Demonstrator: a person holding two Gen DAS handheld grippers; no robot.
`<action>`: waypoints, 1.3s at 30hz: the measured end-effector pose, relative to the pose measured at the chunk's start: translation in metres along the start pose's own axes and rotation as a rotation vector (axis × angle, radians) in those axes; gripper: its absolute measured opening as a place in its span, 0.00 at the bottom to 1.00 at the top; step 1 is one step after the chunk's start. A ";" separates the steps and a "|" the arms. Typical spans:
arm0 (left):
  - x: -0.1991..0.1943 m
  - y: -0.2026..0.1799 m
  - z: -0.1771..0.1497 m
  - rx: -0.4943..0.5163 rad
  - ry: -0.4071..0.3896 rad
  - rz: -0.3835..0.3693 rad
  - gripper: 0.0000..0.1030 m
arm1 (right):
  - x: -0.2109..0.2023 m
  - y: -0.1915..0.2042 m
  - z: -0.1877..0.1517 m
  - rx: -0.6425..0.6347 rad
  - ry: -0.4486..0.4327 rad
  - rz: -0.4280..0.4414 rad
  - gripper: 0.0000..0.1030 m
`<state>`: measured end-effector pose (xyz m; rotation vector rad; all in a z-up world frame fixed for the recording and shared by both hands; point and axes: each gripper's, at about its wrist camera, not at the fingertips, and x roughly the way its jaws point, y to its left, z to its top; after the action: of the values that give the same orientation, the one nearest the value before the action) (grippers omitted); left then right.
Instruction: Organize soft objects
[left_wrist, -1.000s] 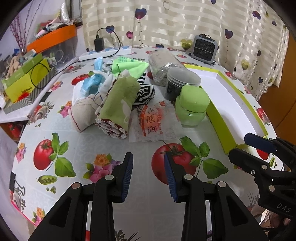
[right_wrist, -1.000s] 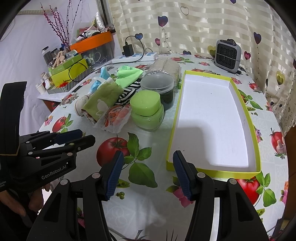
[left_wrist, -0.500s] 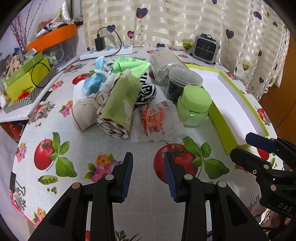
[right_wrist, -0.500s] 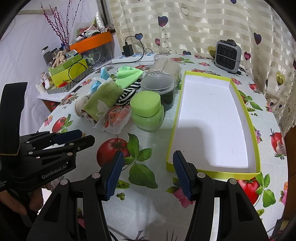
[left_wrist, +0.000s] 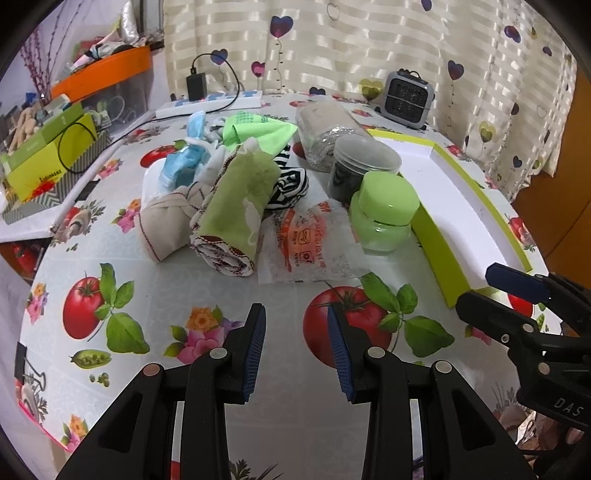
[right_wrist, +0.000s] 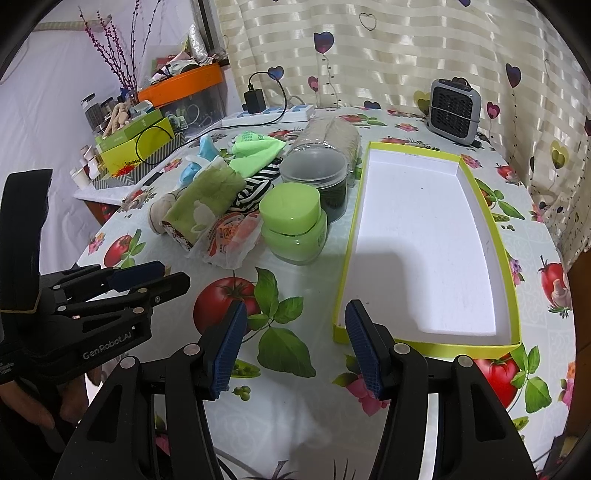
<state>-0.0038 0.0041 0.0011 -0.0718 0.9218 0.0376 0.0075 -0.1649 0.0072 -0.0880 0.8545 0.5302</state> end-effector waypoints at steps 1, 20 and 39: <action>0.000 0.000 0.000 -0.001 -0.002 -0.008 0.32 | -0.002 0.000 0.000 0.002 0.001 0.000 0.55; -0.002 0.004 -0.004 -0.015 -0.002 0.011 0.32 | 0.002 -0.002 0.001 0.004 0.004 0.001 0.55; -0.002 0.005 -0.004 -0.009 0.008 -0.017 0.32 | 0.000 -0.003 0.001 0.012 -0.019 0.013 0.55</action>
<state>-0.0087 0.0088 -0.0002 -0.0883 0.9292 0.0253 0.0097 -0.1671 0.0072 -0.0664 0.8402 0.5371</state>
